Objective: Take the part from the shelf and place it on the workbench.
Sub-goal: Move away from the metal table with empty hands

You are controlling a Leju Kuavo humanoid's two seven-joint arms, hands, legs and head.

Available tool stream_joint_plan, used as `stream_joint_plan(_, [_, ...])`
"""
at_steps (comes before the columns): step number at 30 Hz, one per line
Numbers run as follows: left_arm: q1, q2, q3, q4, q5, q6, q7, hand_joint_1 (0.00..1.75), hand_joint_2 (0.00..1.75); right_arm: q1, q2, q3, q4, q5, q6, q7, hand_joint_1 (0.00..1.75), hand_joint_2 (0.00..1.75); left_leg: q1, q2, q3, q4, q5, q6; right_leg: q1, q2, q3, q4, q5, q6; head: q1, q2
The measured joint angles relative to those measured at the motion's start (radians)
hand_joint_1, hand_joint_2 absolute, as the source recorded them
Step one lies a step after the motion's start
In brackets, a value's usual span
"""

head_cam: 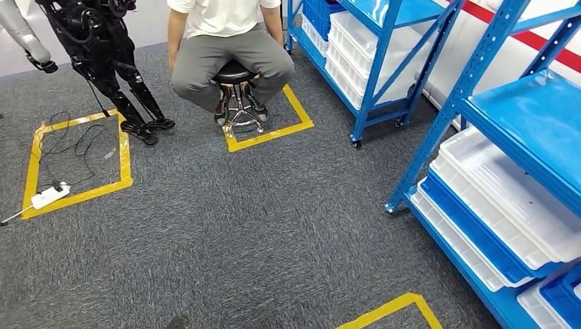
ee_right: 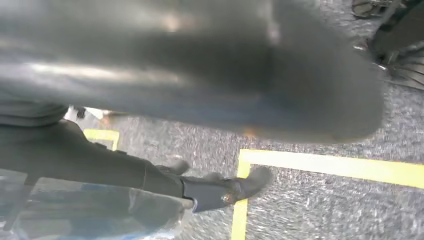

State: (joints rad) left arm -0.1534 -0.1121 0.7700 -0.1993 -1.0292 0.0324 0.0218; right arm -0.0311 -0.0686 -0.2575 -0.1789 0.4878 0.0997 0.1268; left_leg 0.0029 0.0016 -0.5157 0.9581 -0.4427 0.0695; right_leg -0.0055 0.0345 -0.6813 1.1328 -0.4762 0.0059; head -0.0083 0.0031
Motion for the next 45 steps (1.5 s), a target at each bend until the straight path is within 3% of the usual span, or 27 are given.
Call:
stream_joint_plan(2, [0.0, 0.0, 0.0, 0.0, -0.003, 0.0, 0.005, 0.0, 0.0, -0.002, 0.0, -0.002, 0.0, -0.001, -0.002, 0.004, 0.0, 0.0, 0.0, 0.032, -0.007, 0.0, 0.003, -0.003, -0.011, -0.018, -0.052, 0.113, -0.042, 0.009, 0.002, 0.0])
stream_joint_plan(3, [0.0, -0.001, 0.001, 0.001, -0.004, -0.001, 0.007, 0.0, 0.0, 0.0, 0.0, -0.003, 0.0, -0.002, -0.003, 0.006, 0.0, 0.0, 0.001, 0.047, -0.01, 0.001, 0.004, -0.006, -0.018, -0.023, -0.052, 0.124, -0.043, 0.021, 0.002, 0.0])
stream_joint_plan(4, [0.0, -0.002, 0.001, 0.001, -0.006, -0.002, 0.008, 0.0, 0.0, 0.002, 0.0, -0.003, 0.0, -0.002, -0.003, 0.007, 0.0, 0.0, 0.004, 0.061, -0.012, 0.002, 0.004, -0.012, -0.026, -0.03, -0.034, 0.099, -0.032, 0.035, 0.003, 0.0])
stream_joint_plan(6, [-0.001, -0.003, 0.001, 0.001, -0.007, -0.003, 0.008, 0.0, 0.0, 0.002, 0.002, -0.004, 0.0, -0.002, -0.005, 0.009, 0.0, 0.0, 0.008, 0.088, -0.018, 0.013, -0.002, -0.029, -0.039, -0.071, 0.05, -0.038, 0.006, 0.063, 0.004, 0.0])
stream_joint_plan(7, [-0.001, -0.003, 0.001, 0.001, -0.007, -0.003, 0.008, 0.0, 0.0, 0.0, 0.004, -0.005, 0.0, -0.001, -0.005, 0.009, 0.0, 0.0, 0.009, 0.101, -0.02, 0.022, -0.008, -0.041, -0.041, -0.092, 0.085, -0.095, 0.02, 0.067, 0.004, 0.0])
stream_joint_plan(9, [-0.004, -0.001, 0.001, 0.001, -0.007, -0.002, 0.008, 0.0, 0.0, -0.003, 0.007, -0.007, -0.001, 0.003, -0.006, 0.009, 0.0, 0.0, 0.007, 0.124, -0.019, 0.034, -0.022, -0.061, -0.037, -0.108, 0.112, -0.141, 0.028, 0.052, 0.003, 0.0])
stream_joint_plan(11, [-0.01, -0.003, 0.001, 0.001, -0.006, 0.0, 0.008, 0.0, 0.0, 0.0, 0.006, -0.008, -0.001, 0.005, -0.006, 0.009, 0.0, 0.0, 0.012, 0.139, -0.011, 0.036, -0.03, -0.072, -0.034, -0.08, 0.107, -0.139, 0.03, 0.028, -0.001, 0.0])
stream_joint_plan(13, [-0.012, -0.005, 0.001, 0.001, -0.006, 0.0, 0.007, 0.0, 0.0, 0.003, 0.007, -0.009, 0.0, 0.006, -0.006, 0.009, 0.0, 0.0, 0.022, 0.101, -0.019, 0.07, -0.062, -0.081, -0.036, -0.056, 0.106, -0.139, 0.035, 0.012, -0.003, 0.0])
stream_joint_plan(15, [-0.01, -0.005, 0.001, 0.002, -0.006, 0.001, 0.007, 0.0, 0.0, 0.002, 0.008, -0.01, 0.0, 0.007, -0.006, 0.009, 0.0, 0.0, 0.027, 0.034, -0.063, 0.18, -0.135, -0.086, -0.033, -0.032, 0.104, -0.139, 0.04, 0.001, -0.007, 0.0])
stream_joint_plan(17, [-0.006, -0.005, 0.001, 0.002, -0.006, 0.001, 0.007, 0.0, 0.0, 0.001, 0.008, -0.01, 0.0, 0.008, -0.006, 0.009, 0.0, 0.0, 0.025, 0.007, -0.122, 0.308, -0.192, -0.081, -0.023, -0.002, 0.101, -0.138, 0.044, -0.005, -0.009, 0.0])
stream_joint_plan(19, [-0.005, -0.005, 0.001, 0.002, -0.006, 0.001, 0.007, 0.0, 0.0, 0.002, 0.008, -0.01, 0.0, 0.009, -0.006, 0.009, 0.0, 0.0, 0.021, 0.001, -0.132, 0.32, -0.173, -0.067, -0.011, 0.029, 0.1, -0.138, 0.047, -0.01, -0.008, 0.0])
stream_joint_plan(20, [-0.005, -0.005, 0.001, 0.002, -0.006, 0.001, 0.007, 0.0, 0.0, 0.003, 0.008, -0.011, 0.0, 0.009, -0.006, 0.009, 0.0, 0.0, 0.017, -0.007, -0.11, 0.269, -0.138, -0.055, -0.007, 0.044, 0.1, -0.138, 0.049, -0.012, -0.008, 0.0])
stream_joint_plan(22, [-0.005, -0.002, 0.001, 0.002, -0.006, 0.001, 0.007, 0.0, 0.0, 0.004, 0.012, -0.011, 0.0, 0.009, -0.006, 0.009, 0.0, 0.0, 0.004, -0.054, -0.048, 0.133, -0.069, -0.026, -0.004, 0.071, 0.1, -0.139, 0.054, -0.014, -0.007, 0.0])
stream_joint_plan(24, [-0.006, 0.001, 0.001, 0.002, -0.006, 0.002, 0.007, 0.0, 0.0, 0.004, 0.017, -0.011, 0.0, 0.009, -0.006, 0.009, 0.0, 0.0, -0.009, -0.085, -0.018, 0.066, -0.041, -0.005, -0.006, 0.094, 0.097, -0.14, 0.059, -0.011, -0.006, 0.0])
stream_joint_plan(26, [-0.009, 0.001, 0.001, 0.003, -0.006, 0.003, 0.008, 0.0, 0.0, 0.007, 0.018, -0.012, 0.0, 0.009, -0.005, 0.009, 0.0, 0.0, -0.013, -0.066, -0.015, 0.052, -0.031, 0.004, -0.004, 0.114, 0.091, -0.148, 0.068, 0.0, -0.007, 0.0])
stream_joint_plan(27, [-0.012, -0.001, 0.001, 0.003, -0.006, 0.003, 0.008, 0.0, 0.0, 0.009, 0.018, -0.012, 0.0, 0.009, -0.005, 0.009, 0.0, 0.0, -0.012, -0.052, -0.009, 0.036, -0.021, 0.006, -0.001, 0.107, 0.086, -0.147, 0.069, 0.005, -0.007, 0.0])
stream_joint_plan(29, [-0.014, -0.004, 0.001, 0.002, -0.007, 0.003, 0.007, 0.0, 0.0, 0.008, 0.016, -0.015, 0.0, 0.009, -0.006, 0.009, 0.0, 0.0, -0.007, -0.023, 0.002, -0.001, 0.002, 0.012, 0.007, 0.056, 0.056, -0.105, 0.044, 0.005, -0.002, 0.0])
stream_joint_plan(31, [-0.011, -0.005, 0.001, 0.003, -0.008, 0.002, 0.007, 0.0, 0.0, 0.003, 0.012, -0.017, 0.0, 0.007, -0.007, 0.009, 0.0, 0.0, -0.006, 0.008, 0.0, -0.013, 0.012, 0.012, 0.002, -0.001, -0.003, 0.017, -0.016, 0.001, 0.003, 0.0])
stream_joint_plan(33, [-0.009, -0.007, 0.001, 0.003, -0.008, 0.001, 0.007, 0.0, 0.0, 0.002, 0.009, -0.018, 0.0, 0.006, -0.008, 0.009, 0.0, 0.0, -0.004, 0.042, -0.005, -0.013, 0.014, 0.006, -0.01, -0.021, -0.044, 0.113, -0.051, 0.014, 0.005, 0.0])
stream_joint_plan(34, [-0.008, -0.008, 0.001, 0.003, -0.008, 0.0, 0.007, 0.0, 0.0, 0.004, 0.009, -0.018, 0.0, 0.006, -0.008, 0.009, 0.0, 0.0, -0.002, 0.057, -0.007, -0.012, 0.015, 0.002, -0.017, -0.027, -0.038, 0.112, -0.048, 0.026, 0.005, 0.0])
stream_joint_plan(36, [-0.008, -0.011, 0.001, 0.003, -0.008, 0.0, 0.007, 0.0, 0.0, 0.006, 0.007, -0.019, 0.0, 0.006, -0.01, 0.009, 0.0, 0.0, 0.005, 0.083, -0.01, -0.005, 0.012, -0.015, -0.033, -0.059, 0.037, -0.008, -0.009, 0.058, 0.006, 0.0])
stream_joint_plan(37, [-0.008, -0.011, 0.001, 0.003, -0.008, 0.001, 0.007, 0.0, 0.0, 0.003, 0.007, -0.019, 0.0, 0.006, -0.011, 0.009, 0.0, 0.0, 0.005, 0.096, -0.013, 0.003, 0.006, -0.026, -0.037, -0.086, 0.078, -0.074, 0.008, 0.067, 0.007, 0.0])
stream_joint_plan(38, [-0.008, -0.01, 0.001, 0.003, -0.009, 0.001, 0.006, 0.0, 0.0, 0.001, 0.006, -0.019, 0.0, 0.006, -0.012, 0.009, 0.0, 0.0, 0.005, 0.108, -0.015, 0.013, -0.002, -0.037, -0.038, -0.106, 0.108, -0.125, 0.021, 0.068, 0.007, 0.0])
stream_joint_plan(40, [-0.008, -0.009, 0.001, 0.002, -0.009, 0.003, 0.006, 0.0, 0.0, -0.002, 0.007, -0.02, -0.001, 0.006, -0.014, 0.009, 0.0, 0.0, 0.003, 0.132, -0.014, 0.026, -0.016, -0.054, -0.033, -0.111, 0.12, -0.149, 0.026, 0.048, 0.003, 0.0])
stream_joint_plan(42, [-0.011, -0.01, 0.001, 0.002, -0.01, 0.003, 0.006, 0.0, 0.0, 0.002, 0.006, -0.021, -0.001, 0.006, -0.014, 0.009, 0.0, 0.0, 0.011, 0.142, -0.008, 0.032, -0.025, -0.063, -0.034, -0.081, 0.118, -0.148, 0.028, 0.027, -0.001, 0.0])
stream_joint_plan(43, [-0.011, -0.01, 0.001, 0.002, -0.01, 0.003, 0.005, 0.0, 0.0, 0.004, 0.006, -0.021, 0.0, 0.006, -0.014, 0.009, 0.0, 0.0, 0.017, 0.123, -0.012, 0.048, -0.041, -0.067, -0.035, -0.068, 0.116, -0.147, 0.031, 0.019, -0.001, 0.0])
stream_joint_plan(45, [-0.008, -0.01, 0.001, 0.003, -0.01, 0.003, 0.005, 0.0, 0.0, 0.003, 0.007, -0.022, 0.0, 0.007, -0.013, 0.009, 0.0, 0.0, 0.025, 0.057, -0.044, 0.133, -0.104, -0.075, -0.035, -0.044, 0.112, -0.148, 0.039, 0.006, -0.003, 0.0])
